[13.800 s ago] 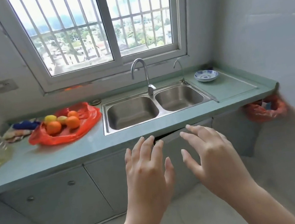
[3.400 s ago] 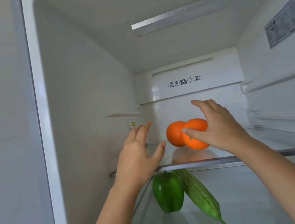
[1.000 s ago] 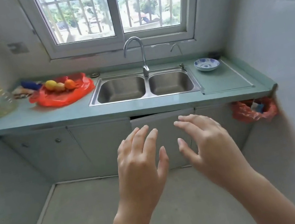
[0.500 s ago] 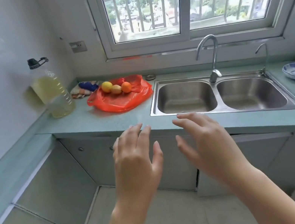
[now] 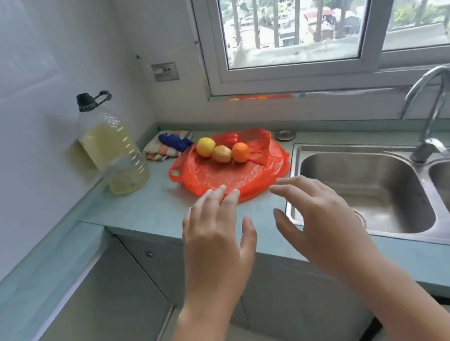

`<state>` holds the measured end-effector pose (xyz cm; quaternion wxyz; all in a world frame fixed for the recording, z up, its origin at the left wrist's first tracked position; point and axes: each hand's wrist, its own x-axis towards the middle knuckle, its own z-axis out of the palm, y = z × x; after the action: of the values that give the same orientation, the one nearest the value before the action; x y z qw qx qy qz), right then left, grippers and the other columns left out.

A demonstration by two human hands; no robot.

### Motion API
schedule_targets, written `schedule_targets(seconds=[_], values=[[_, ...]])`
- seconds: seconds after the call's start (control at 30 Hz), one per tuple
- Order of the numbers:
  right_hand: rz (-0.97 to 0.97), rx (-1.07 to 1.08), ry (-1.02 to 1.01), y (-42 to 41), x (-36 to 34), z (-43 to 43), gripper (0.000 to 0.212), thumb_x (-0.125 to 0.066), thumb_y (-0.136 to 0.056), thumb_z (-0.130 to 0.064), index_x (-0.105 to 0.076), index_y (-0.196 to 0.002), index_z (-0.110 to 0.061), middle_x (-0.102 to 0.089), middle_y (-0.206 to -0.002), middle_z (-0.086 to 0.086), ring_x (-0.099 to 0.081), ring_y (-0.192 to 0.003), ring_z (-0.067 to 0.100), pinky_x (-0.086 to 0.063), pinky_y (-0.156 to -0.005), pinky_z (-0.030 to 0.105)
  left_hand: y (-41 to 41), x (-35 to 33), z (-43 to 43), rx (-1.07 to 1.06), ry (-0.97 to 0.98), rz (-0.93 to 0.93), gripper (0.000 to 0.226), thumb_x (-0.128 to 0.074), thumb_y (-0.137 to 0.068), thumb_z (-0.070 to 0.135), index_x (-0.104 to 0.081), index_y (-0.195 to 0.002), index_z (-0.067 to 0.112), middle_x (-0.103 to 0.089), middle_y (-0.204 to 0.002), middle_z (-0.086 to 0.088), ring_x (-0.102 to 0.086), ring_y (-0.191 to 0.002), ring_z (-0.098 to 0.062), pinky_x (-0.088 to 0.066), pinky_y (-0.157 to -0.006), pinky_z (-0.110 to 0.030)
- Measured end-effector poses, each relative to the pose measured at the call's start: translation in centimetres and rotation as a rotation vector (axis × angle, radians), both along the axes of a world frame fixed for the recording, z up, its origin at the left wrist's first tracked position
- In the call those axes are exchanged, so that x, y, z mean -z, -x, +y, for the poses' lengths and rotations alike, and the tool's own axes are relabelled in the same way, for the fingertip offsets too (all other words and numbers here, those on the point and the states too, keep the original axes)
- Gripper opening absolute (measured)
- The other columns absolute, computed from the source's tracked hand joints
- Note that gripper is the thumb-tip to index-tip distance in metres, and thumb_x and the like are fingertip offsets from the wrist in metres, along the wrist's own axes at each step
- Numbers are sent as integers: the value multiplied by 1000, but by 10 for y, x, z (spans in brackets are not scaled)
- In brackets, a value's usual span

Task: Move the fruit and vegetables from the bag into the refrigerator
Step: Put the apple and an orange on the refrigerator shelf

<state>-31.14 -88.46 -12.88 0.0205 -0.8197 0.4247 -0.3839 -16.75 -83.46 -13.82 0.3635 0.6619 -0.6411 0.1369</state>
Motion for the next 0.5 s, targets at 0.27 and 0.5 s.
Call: schedule_targets(seconds=[0.27,0.5], values=[[48,-71,-11,-27,0,-132,41,-42,-80,-32,-66,-105,-9,-67,-103,6,-64,-92,29,-49,-82,36,-38,3,-114,-93,-42,70,42,-41,-85,32,-60,-116,10,-61,-119,-10,-54,-113,-27,-39,-96,-41],[75,-64,-123,-60,28,-211,35,-56,-77,-25,-65,-107,-8,-66,-104,7,-64,-91,30,-49,-79,37,-79,28,-189,-84,-137,98,43,-41,-85,32,-59,-116,10,-61,-119,-10,-55,-112,-27,-42,-95,-42]])
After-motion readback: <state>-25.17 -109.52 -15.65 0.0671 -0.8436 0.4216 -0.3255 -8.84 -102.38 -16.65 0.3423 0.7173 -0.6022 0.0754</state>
